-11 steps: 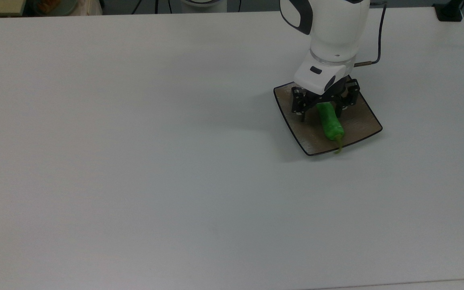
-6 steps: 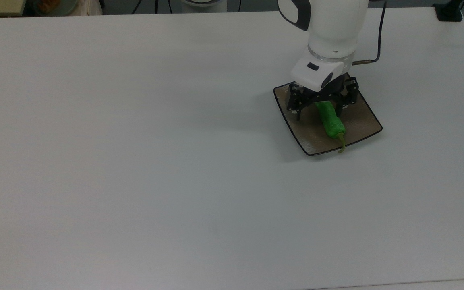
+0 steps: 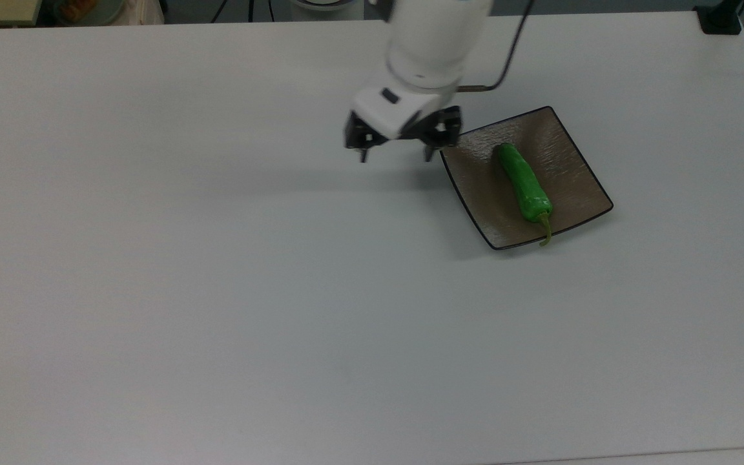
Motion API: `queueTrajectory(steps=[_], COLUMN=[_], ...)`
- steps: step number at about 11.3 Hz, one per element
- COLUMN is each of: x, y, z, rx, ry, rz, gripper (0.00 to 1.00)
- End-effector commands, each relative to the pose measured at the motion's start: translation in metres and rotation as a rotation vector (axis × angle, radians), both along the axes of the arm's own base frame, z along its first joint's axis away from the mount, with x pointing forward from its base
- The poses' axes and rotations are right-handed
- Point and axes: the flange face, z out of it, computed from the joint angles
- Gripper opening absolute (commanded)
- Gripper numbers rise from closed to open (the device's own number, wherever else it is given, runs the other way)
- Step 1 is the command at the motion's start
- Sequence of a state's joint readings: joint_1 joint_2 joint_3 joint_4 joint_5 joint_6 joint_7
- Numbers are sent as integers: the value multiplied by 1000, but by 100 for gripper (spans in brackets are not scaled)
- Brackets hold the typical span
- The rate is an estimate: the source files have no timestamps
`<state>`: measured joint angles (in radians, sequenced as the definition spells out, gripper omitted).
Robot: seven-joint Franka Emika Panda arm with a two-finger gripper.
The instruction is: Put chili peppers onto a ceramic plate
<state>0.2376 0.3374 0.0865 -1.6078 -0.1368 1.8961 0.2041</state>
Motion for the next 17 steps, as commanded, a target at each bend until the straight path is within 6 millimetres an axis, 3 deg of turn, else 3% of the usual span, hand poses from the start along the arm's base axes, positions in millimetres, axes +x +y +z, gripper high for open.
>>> queueTrajectory(steps=[1,3,6,10,17], x=[-5,-18,-41,-63,-64], y=[-57,-102,-142,-158,-158], z=[33,77,124,141,139], rx=[32,92,109,112,132], ry=[22,-9,-28,-43,-37], rz=[-30,-110,-170,-171,-162], gripper=[100,100,100,100,100])
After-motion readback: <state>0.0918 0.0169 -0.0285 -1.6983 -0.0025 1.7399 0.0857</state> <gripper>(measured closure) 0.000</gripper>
